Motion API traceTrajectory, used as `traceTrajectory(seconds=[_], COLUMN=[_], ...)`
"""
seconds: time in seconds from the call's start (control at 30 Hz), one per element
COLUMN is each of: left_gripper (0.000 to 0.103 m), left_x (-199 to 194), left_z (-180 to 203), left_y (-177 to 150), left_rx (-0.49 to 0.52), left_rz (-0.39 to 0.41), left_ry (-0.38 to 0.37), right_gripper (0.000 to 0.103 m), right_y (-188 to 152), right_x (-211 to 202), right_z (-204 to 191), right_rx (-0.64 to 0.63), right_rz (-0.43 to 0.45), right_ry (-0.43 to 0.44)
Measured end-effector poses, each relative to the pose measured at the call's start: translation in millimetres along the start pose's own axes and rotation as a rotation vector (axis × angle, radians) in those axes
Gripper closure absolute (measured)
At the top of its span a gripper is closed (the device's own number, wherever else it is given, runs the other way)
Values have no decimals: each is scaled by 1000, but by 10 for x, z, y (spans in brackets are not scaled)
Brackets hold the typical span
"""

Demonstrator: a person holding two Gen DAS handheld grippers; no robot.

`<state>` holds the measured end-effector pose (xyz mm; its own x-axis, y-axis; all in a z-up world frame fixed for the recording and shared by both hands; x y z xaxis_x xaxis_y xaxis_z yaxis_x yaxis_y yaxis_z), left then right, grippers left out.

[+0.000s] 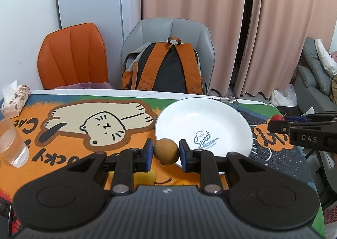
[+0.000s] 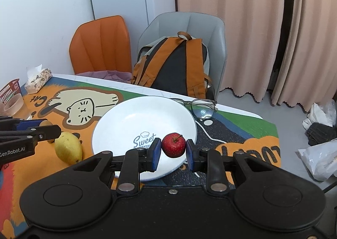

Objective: Organize fruits
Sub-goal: 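Carry the red apple in the right gripper and kiwi in the left gripper over the white plate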

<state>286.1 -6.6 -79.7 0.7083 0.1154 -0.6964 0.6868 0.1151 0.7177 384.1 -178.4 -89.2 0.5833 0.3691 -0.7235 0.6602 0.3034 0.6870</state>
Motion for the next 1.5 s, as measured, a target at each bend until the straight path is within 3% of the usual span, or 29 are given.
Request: traceTrajectory(seconds=[0.8,1.5], left_gripper=[78,78], left_x=[613,1251], left_z=[94,256], left_y=[217,-23], left_rx=[18,18], left_rz=[-38,-181], left_ry=[-43,-71], right_gripper=[76,76], right_y=[169,41], right_x=[531,965], right_z=[85,94], right_rx=[-11,-78], right_rz=[-47,-145], right_ry=[7,50])
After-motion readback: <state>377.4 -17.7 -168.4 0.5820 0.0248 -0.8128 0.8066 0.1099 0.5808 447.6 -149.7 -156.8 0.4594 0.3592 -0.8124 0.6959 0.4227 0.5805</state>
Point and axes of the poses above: each gripper's, at about its wrist camera, not at the fingertips, and x roughly the way its jaws point, z to its right, y to its top, the point moved 5 cm from there along x, roughly the way its jaws point, and after that the axes turned 4 degrees about -z, right-handed, at the moved point
